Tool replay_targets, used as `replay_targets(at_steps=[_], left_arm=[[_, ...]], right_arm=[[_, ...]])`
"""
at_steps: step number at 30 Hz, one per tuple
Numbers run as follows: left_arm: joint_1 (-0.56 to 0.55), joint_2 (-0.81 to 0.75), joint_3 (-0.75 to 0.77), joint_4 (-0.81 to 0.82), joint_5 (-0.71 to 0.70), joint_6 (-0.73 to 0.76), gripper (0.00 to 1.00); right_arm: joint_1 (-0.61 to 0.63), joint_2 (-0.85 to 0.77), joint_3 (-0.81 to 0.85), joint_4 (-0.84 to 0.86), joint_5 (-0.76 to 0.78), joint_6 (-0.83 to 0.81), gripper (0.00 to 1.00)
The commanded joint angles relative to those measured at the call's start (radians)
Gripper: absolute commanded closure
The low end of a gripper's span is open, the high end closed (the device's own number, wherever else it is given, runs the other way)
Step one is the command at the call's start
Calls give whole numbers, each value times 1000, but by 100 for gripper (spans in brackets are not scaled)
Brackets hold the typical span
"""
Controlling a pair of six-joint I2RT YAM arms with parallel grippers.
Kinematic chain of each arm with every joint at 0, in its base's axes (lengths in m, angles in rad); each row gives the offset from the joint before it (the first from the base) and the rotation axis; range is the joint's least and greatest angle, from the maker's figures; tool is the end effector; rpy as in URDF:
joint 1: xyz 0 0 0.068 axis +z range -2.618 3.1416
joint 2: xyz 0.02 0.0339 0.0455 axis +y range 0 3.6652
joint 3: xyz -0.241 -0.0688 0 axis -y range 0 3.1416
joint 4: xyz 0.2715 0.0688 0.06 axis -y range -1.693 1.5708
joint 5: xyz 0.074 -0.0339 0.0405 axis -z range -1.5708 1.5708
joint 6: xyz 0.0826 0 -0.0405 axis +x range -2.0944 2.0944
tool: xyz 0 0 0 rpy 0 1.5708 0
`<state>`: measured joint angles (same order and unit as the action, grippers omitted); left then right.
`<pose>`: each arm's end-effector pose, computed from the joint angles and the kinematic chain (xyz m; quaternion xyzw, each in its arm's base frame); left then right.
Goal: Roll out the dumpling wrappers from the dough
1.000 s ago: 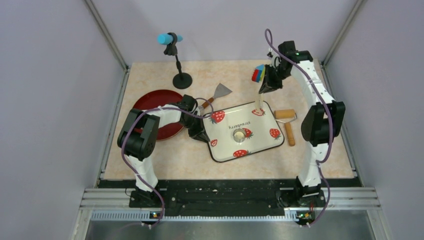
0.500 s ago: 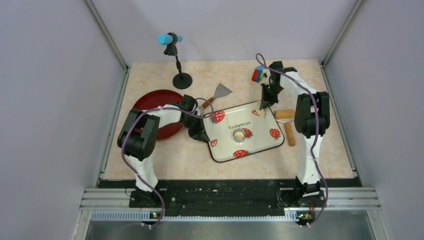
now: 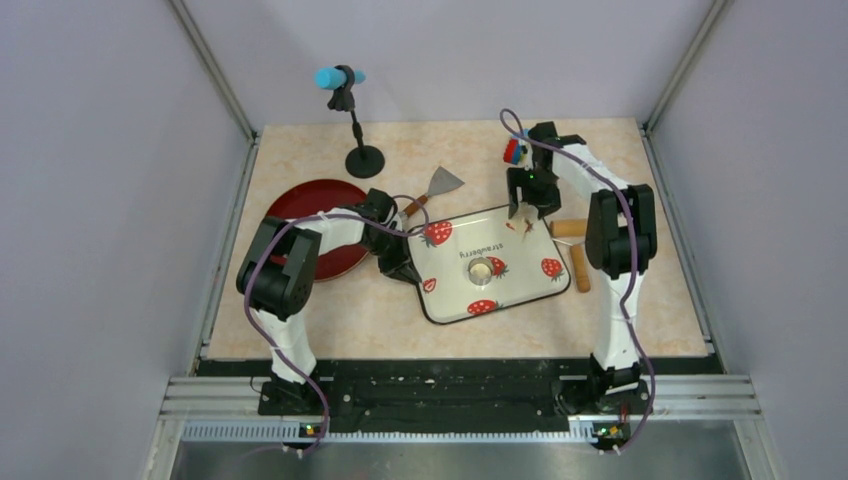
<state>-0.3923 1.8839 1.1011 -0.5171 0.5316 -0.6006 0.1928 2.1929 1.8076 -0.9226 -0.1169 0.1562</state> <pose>0.3239 -0.1793 0.0539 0.0641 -0.9546 0.2909 0.0094 0.4645 0.1005 0.1122 -0.0258 0.9894 0.0798 0.1188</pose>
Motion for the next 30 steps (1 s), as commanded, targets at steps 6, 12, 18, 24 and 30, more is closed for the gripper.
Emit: replay_targets(at_steps=[6,12,18,24,30], left_arm=[[-28,56,-12,-29,-122,100,100],[-28,54,-13,-32,-126,107,100],[-29,59,-7,-31,-102,136,100],[-36,70,37,-85,-127,209,100],[-40,87,61,-115,-135,256,100]], right_arm=[[-11,-170,22,27,143,4,10],[-14,-260,48,28,136,25,7],[-30,-294,78,3,27,35,6],[-31,-323,11,-30,-64,25,6],[-30,-398,-134,-43,-176,24,7]])
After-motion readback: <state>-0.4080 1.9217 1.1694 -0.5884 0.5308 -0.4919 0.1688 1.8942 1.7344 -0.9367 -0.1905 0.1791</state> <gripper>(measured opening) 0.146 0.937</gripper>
